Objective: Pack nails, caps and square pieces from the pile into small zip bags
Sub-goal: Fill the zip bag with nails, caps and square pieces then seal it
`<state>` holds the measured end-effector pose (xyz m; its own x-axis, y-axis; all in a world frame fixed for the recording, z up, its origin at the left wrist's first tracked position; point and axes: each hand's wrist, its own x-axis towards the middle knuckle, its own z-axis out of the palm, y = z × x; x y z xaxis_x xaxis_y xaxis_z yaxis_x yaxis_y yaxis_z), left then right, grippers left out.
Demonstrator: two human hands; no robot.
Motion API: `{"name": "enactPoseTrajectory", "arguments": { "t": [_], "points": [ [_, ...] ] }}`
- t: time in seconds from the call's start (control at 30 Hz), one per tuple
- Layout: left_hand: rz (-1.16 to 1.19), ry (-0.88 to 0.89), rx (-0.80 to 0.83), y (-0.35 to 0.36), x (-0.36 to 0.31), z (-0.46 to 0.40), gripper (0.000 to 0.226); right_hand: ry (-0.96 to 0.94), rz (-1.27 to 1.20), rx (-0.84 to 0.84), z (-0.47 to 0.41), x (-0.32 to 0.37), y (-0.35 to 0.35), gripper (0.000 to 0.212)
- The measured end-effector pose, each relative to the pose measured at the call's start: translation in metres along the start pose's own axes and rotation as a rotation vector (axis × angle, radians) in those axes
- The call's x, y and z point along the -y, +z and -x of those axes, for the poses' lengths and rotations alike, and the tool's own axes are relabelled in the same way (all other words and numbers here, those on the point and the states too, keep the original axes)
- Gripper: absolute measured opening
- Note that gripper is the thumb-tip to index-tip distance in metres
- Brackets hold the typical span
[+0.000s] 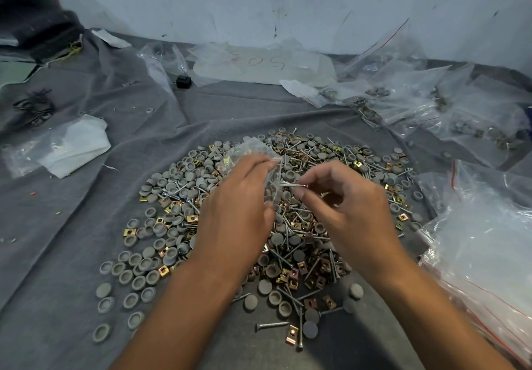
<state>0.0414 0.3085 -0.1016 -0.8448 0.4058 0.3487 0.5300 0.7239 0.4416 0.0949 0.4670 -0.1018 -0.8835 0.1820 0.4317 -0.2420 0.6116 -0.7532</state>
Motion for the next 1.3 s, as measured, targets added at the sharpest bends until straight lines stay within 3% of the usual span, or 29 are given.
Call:
{"name": "enactPoseTrajectory", "arguments": {
  "t": [0.3,0.47,0.57,0.7,0.8,0.87,1.03,1.3],
  "points": [
    [0.056,0.113,0.013,-0.001,-0.005,-0.002,0.058,-0.195,0.32,-0.064,0.006,-0.005,0.011,0.017],
    [0.09,0.123,0.003,0.001,-0.006,-0.002,0.06,-0.119,0.205,-0.076,0.004,-0.003,0.01,0.037],
    [0.079,0.095,-0.01,0.001,-0.003,-0.002,0.061,-0.081,0.194,-0.078,0.001,-0.005,0.002,0.027],
    [0.078,0.019,-0.054,0.001,-0.001,-0.002,0.063,0.149,0.274,0.164,0.0,-0.022,-0.014,0.024],
    [0.133,-0.1,-0.144,0.001,-0.002,-0.003,0.059,0.172,0.521,0.401,0.003,-0.032,-0.018,0.022],
    [0.146,-0.152,-0.196,0.001,-0.003,-0.003,0.056,0.17,0.578,0.473,0.004,-0.032,-0.016,0.026],
    [0.099,-0.15,-0.158,-0.003,-0.01,-0.003,0.058,0.09,0.632,0.429,0.008,-0.031,-0.007,0.033],
    [0.122,-0.15,-0.16,-0.004,-0.006,-0.003,0.052,0.145,0.629,0.304,0.011,-0.026,0.001,0.007]
  ]
}}
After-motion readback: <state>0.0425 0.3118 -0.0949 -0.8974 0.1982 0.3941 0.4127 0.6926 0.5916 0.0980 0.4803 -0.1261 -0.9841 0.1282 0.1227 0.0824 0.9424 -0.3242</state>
